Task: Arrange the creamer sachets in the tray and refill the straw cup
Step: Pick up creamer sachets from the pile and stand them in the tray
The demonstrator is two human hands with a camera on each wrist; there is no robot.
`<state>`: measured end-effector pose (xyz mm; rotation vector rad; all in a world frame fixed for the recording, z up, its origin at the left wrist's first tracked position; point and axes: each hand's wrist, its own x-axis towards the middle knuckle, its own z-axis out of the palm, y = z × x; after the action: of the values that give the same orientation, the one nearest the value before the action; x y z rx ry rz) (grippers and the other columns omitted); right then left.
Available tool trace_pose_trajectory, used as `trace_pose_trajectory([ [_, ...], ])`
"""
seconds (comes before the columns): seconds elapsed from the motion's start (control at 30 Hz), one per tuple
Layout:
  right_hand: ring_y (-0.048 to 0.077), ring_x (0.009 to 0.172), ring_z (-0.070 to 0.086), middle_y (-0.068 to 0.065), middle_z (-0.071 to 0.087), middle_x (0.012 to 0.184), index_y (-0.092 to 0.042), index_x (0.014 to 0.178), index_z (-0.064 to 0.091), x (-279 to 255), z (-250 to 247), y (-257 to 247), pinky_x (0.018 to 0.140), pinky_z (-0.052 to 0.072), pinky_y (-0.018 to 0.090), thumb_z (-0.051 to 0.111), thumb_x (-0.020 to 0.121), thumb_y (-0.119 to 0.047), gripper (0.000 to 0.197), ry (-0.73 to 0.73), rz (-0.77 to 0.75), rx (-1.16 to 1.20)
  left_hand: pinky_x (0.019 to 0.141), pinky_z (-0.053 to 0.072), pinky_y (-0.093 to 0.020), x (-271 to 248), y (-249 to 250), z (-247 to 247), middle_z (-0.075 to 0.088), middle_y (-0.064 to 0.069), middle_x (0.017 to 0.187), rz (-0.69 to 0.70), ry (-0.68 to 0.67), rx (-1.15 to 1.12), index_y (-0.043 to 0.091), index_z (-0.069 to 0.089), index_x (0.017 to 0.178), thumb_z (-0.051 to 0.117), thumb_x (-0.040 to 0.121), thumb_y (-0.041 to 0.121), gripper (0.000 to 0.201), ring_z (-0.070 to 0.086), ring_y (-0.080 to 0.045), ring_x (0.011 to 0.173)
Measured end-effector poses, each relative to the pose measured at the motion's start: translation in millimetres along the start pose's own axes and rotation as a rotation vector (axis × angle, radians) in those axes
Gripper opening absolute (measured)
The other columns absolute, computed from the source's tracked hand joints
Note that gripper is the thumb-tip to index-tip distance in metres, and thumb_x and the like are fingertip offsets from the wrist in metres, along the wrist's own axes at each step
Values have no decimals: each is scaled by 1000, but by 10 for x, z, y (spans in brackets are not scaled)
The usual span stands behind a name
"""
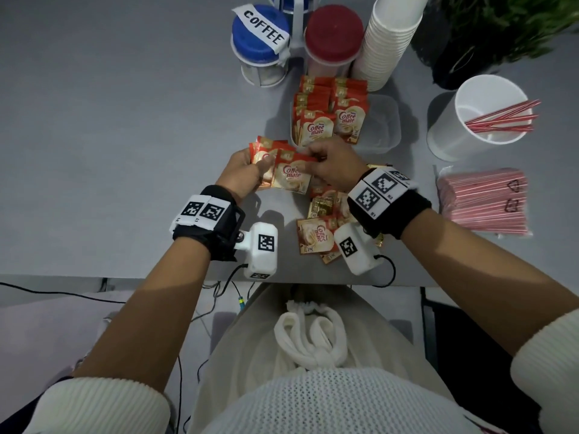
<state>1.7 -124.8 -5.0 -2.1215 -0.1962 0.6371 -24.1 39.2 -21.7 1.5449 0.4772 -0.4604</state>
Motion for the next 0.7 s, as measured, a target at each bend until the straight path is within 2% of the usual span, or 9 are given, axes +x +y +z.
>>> trace_pose_trajectory([
  [0.03, 6, 66, 58, 8, 61, 80, -4, 82, 64, 15, -20, 12, 63, 49, 22, 66, 83, -7, 3, 42, 20, 46, 96, 48, -46, -10, 40, 50, 64, -12, 102, 12, -32, -3, 7, 55, 109, 42, 98, 13, 19, 62, -30, 97],
  [0.07, -1, 51, 55, 4, 59, 72, -12, 73, 60, 37, -30, 34, 53, 48, 20, 67, 81, -7, 12, 87, 52, 92, 95, 49, -45, -17, 77, 100, 64, -12, 101, 25, -59, -11, 7, 54, 108, 38, 100, 17, 21, 62, -29, 95],
  [0.1, -2, 39, 51, 1, 55, 66, -18, 67, 53, 52, -44, 50, 44, 45, 18, 68, 80, -6, 23, 131, 71, 125, 93, 49, -44, -16, 112, 145, 63, -12, 101, 38, -84, -19, 8, 53, 107, 35, 101, 20, 23, 62, -28, 93],
  [0.17, -1, 32, 48, -3, 48, 62, -21, 65, 46, 71, -75, 76, 39, 41, 17, 70, 78, -4, 32, 209, 94, 173, 90, 49, -42, -1, 168, 230, 61, -14, 106, 61, -126, -26, 10, 50, 109, 33, 101, 25, 24, 61, -28, 94],
  [0.27, -1, 34, 51, -1, 46, 63, -21, 69, 44, 82, -132, 111, 37, 40, 14, 71, 77, -2, 34, 305, 108, 248, 87, 51, -39, 28, 218, 313, 60, -14, 113, 71, -198, -49, 8, 46, 121, 47, 95, 30, 34, 62, -26, 96],
  [0.37, 1, 39, 55, 1, 51, 62, -22, 74, 44, 95, -196, 158, 42, 43, 17, 70, 78, -3, 32, 370, 99, 288, 82, 53, -38, 65, 260, 422, 62, -10, 110, 101, -258, -12, 9, 47, 124, 61, 75, 39, 59, 62, -27, 98],
  [0.5, 13, 57, 56, -1, 52, 65, -15, 89, 48, 115, -304, 194, 54, 48, 22, 68, 78, -1, 26, 427, 137, 367, 85, 53, -37, 197, 262, 566, 61, -13, 105, 181, -222, -29, -6, 36, 132, 64, 59, 38, 89, 63, -24, 94],
  [0.6, 10, 68, 57, -2, 56, 74, -5, 102, 58, 73, -373, 217, 57, 48, 14, 68, 78, -2, 27, 360, 134, 392, 98, 45, -52, 281, 334, 654, 55, -26, 124, 213, -179, 37, -5, 36, 133, 61, 63, 36, 84, 55, -40, 114],
  [0.7, 15, 79, 59, 5, 62, 86, 2, 100, 62, 49, -422, 240, 71, 50, 25, 68, 78, -3, 23, 340, 110, 351, 102, 43, -49, 314, 471, 763, 51, -24, 129, 230, -143, 116, -1, 36, 131, 53, 87, 8, 48, 50, -38, 120],
])
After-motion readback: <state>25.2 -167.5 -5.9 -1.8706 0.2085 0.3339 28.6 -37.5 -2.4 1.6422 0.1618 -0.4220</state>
